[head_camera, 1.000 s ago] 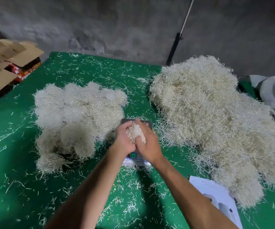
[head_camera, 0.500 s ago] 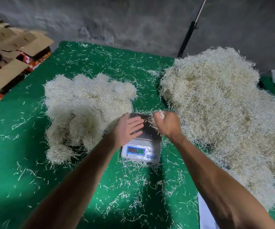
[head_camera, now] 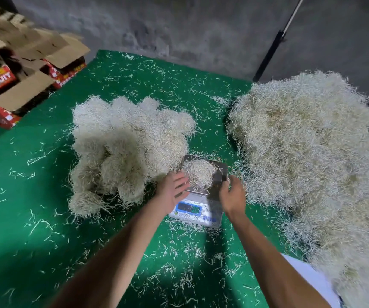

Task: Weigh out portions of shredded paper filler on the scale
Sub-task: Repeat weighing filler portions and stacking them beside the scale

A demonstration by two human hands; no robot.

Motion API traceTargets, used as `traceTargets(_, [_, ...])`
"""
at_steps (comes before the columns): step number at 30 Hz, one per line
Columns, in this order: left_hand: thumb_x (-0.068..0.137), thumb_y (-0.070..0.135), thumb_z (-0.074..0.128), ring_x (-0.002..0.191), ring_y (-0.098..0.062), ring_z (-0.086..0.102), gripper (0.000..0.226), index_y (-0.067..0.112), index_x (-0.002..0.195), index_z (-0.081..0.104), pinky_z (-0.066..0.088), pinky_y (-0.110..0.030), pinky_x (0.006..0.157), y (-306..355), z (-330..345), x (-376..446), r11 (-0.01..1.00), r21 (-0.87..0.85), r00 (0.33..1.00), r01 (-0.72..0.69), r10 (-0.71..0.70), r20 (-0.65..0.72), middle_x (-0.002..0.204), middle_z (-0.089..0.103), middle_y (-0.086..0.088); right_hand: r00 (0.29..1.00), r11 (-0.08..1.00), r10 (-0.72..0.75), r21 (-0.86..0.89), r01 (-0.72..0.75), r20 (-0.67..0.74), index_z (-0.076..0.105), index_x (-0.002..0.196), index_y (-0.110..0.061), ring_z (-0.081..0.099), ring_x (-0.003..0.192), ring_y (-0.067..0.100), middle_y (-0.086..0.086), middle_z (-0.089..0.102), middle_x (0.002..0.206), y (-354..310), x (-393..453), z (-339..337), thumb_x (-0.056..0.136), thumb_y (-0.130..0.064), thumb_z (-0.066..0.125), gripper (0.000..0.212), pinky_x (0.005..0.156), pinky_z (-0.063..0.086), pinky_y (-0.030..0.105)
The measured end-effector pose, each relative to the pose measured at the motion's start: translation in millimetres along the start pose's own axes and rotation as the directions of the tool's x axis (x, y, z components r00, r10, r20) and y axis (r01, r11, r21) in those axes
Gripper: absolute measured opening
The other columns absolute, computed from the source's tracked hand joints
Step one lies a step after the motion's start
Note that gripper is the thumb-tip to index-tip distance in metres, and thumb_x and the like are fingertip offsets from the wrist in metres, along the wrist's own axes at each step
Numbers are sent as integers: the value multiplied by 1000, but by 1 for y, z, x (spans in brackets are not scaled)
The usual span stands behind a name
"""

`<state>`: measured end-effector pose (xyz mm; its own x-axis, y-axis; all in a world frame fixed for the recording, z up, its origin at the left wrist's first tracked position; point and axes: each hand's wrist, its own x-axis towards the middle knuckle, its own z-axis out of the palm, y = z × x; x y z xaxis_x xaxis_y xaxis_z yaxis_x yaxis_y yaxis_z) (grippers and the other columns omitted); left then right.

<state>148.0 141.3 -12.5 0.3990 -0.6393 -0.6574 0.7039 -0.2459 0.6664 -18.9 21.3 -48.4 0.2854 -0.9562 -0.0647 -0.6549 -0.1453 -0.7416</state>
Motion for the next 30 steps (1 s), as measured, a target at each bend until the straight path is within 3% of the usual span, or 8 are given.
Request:
traceTargets(3, [108, 30, 38, 101, -24, 70, 34, 12, 110, 67, 58, -36, 80, -31, -2, -7, 995, 96, 998, -40, 45, -53, 113, 72, -10, 984, 972, 113, -220, -81, 137, 60, 126, -6, 68, 91, 15, 5, 69, 111, 53, -41, 5, 109, -29, 39, 35, 93, 58, 36])
traceTargets(5, [107, 29, 44, 95, -25, 70, 30, 14, 104, 69, 58, -36, 82, -64, -14, -13, 908, 376, 973, -186, 224, -61, 106, 73, -9, 950, 902, 136, -432, -1, 281, 54, 140, -9, 56, 132, 20, 10, 47, 153, 85, -79, 11, 108, -34, 38, 43, 114, 44, 35])
traceTargets(7, [106, 29, 49, 105, -19, 67, 25, 20, 116, 69, 53, -34, 98, -102, -34, -18, 562, 768, 909, -307, 413, 61, 117, 70, 4, 939, 847, 120, -526, 72, 322, 27, 160, -11, 19, 156, 19, 2, 4, 171, 108, -112, 16, 108, -37, 33, 58, 125, 26, 36])
traceTargets(9, [105, 30, 46, 138, -12, 44, 38, 28, 143, 54, 32, -31, 118, -138, -53, -25, 169, 918, 855, -358, 455, 249, 149, 47, 13, 953, 841, 61, -529, 110, 296, 16, 163, -12, 10, 157, 17, -1, -2, 171, 118, -139, 19, 107, -38, 31, 63, 126, 19, 34])
traceTargets(12, [109, 41, 27, 155, -11, -10, 59, 29, 161, 2, -2, -39, 127, -185, -75, -37, -136, 919, 872, -370, 289, 394, 167, -14, 10, 961, 829, 17, -541, 142, 278, 12, 163, -10, 0, 158, 17, 2, -3, 171, 126, -169, 24, 106, -38, 28, 66, 127, 5, 30])
traceTargets(14, [108, 44, 15, 151, -13, -26, 63, 22, 159, -17, -10, -42, 126, -205, -82, -44, -291, 898, 887, -329, 230, 400, 164, -29, 5, 967, 820, -3, -552, 148, 254, 10, 163, -8, -3, 158, 18, 5, -4, 171, 130, -181, 27, 105, -38, 27, 67, 129, 5, 33])
traceTargets(22, [108, 44, 17, 149, -15, -30, 66, 22, 157, -20, -12, -44, 125, -206, -82, -50, -324, 900, 907, -293, 203, 368, 163, -31, 4, 974, 832, -28, -535, 147, 223, 10, 162, -9, -6, 157, 17, 6, -3, 170, 132, -194, 34, 105, -40, 20, 66, 127, -2, 32])
traceTargets(30, [107, 40, 30, 151, -9, -24, 67, 25, 160, -8, -9, -41, 126, -199, -78, -56, -216, 924, 913, -314, 200, 357, 166, -23, 9, 976, 799, -110, -567, 201, 190, 50, 145, -3, 40, 143, 27, 15, 45, 154, 123, -185, 23, 101, -38, 37, 58, 123, 30, 39])
